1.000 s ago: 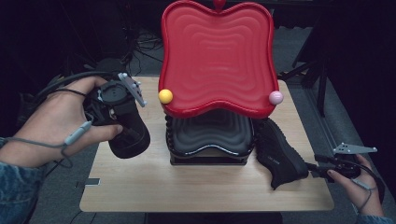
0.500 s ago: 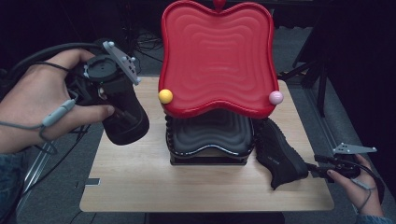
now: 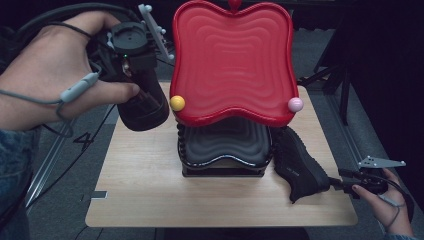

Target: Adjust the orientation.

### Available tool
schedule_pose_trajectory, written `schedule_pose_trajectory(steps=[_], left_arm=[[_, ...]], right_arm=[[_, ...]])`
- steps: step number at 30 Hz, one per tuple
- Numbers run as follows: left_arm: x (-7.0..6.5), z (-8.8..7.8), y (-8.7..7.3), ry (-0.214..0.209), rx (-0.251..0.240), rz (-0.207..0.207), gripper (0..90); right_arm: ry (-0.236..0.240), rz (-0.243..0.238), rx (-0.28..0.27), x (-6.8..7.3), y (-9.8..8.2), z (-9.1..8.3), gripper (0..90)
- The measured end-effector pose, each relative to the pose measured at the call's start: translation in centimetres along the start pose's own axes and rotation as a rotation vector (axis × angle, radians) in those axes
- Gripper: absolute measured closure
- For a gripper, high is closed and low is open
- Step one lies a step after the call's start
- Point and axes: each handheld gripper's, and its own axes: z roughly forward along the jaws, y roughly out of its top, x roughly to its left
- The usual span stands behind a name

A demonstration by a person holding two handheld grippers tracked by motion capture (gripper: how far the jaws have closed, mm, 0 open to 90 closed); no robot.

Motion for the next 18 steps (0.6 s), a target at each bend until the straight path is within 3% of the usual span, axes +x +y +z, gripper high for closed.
schedule_pose_trajectory(steps=[10,18], left_arm=[[-0.6,-1.3,3.2,0.002,-0.029,0.073,83.6],[-0.6,-1.2,5.1,0.003,-0.05,0.113,83.6]], right_arm=[[0.012,-0.013,-0.019,0.1,-0.2,-0.4,39.9],[0.02,-0.011,-0.012,-0.1,-0.4,-0.2,39.8]])
